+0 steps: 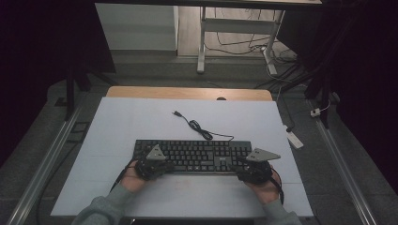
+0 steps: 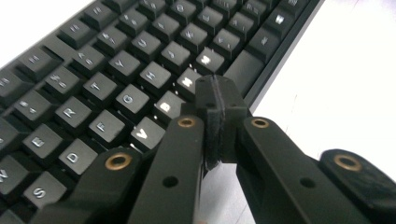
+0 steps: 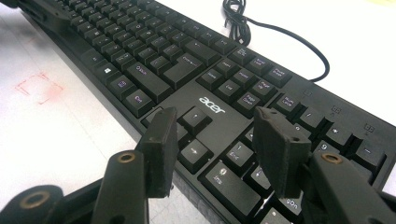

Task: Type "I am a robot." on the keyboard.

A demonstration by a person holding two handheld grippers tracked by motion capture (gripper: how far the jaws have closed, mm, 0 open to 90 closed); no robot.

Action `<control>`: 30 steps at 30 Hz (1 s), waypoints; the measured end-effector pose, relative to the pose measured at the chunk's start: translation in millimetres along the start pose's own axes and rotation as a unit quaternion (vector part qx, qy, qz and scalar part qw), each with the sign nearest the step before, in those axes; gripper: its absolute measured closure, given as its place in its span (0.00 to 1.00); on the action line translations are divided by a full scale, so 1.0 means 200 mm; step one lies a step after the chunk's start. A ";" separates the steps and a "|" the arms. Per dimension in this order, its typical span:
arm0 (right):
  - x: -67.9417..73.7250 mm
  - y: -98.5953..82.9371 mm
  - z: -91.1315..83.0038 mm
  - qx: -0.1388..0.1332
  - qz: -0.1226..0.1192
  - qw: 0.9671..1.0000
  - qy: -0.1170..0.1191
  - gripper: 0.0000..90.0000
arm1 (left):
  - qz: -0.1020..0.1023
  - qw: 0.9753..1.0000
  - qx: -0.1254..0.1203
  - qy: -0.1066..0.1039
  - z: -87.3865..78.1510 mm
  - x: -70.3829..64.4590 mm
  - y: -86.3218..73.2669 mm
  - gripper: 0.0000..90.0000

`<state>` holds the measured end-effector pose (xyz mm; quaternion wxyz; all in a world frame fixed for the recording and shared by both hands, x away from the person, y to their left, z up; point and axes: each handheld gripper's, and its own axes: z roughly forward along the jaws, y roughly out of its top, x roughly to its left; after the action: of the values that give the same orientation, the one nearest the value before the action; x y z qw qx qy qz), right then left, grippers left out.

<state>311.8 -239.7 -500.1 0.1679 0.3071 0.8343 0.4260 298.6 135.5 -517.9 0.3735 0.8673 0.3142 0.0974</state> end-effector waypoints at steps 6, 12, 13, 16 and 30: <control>0.00 0.00 0.00 -0.001 0.001 1.000 0.000 0.56 | -0.025 0.998 -0.051 -0.001 -0.08 0.02 0.01 0.71; 0.00 0.00 0.00 -0.001 0.000 1.000 -0.002 0.56 | -0.047 0.996 -0.071 0.010 -0.14 0.06 0.00 0.52; 0.00 0.00 0.00 -0.001 0.000 1.000 -0.002 0.56 | -0.051 0.996 -0.072 0.009 -0.15 0.07 0.00 0.50; 0.00 0.00 0.00 -0.001 0.000 1.000 -0.002 0.56 | -0.060 0.996 -0.072 0.012 -0.16 0.09 -0.01 0.46; 0.00 0.00 -0.01 -0.002 0.000 1.000 -0.003 0.56 | -0.075 0.994 -0.071 0.030 -0.20 0.12 -0.01 0.36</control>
<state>311.8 -240.8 -499.3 0.1705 0.3080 0.8331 0.4266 300.3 175.2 -493.7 0.4311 0.8092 0.3818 0.1168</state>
